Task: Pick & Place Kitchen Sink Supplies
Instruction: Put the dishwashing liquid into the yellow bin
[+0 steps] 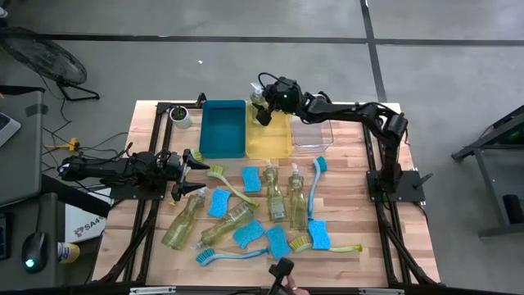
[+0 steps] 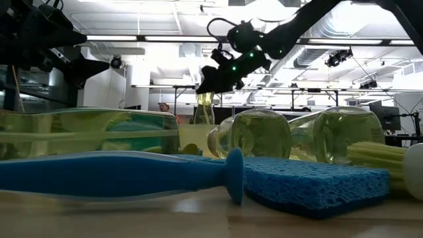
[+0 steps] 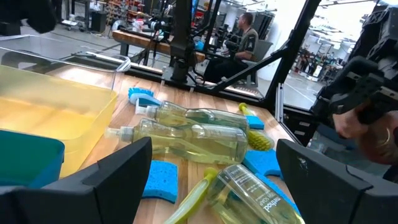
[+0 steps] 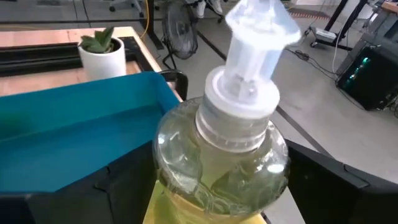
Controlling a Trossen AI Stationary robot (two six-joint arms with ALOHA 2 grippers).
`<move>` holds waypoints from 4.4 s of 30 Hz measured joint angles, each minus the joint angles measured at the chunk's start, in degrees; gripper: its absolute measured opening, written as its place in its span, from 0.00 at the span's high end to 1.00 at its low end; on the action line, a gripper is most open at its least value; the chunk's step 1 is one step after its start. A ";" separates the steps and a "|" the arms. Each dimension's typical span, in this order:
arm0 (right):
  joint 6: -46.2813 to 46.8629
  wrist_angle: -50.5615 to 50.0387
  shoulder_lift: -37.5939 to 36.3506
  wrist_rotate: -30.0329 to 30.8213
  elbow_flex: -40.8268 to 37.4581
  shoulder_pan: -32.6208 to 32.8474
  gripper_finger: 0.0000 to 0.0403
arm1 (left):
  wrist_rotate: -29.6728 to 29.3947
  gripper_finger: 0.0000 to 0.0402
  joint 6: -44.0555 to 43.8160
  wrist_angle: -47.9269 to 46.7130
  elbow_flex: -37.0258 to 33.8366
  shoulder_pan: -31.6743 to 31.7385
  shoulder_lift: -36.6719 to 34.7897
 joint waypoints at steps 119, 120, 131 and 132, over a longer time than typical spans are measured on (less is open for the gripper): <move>18.16 -42.00 -19.94 11.59 0.07 21.02 0.02 | -0.22 0.15 0.01 0.01 0.00 -0.01 -0.01; 18.58 -42.58 -19.94 11.57 0.07 21.73 0.02 | -0.22 0.15 0.01 0.01 0.00 0.00 0.00; 30.62 -50.43 -19.94 11.41 0.07 27.84 0.02 | -0.22 0.15 0.01 0.01 0.00 -0.01 -0.01; 32.18 -50.89 -19.94 11.41 0.07 28.24 0.02 | -0.22 0.15 0.01 0.01 0.00 0.00 -0.02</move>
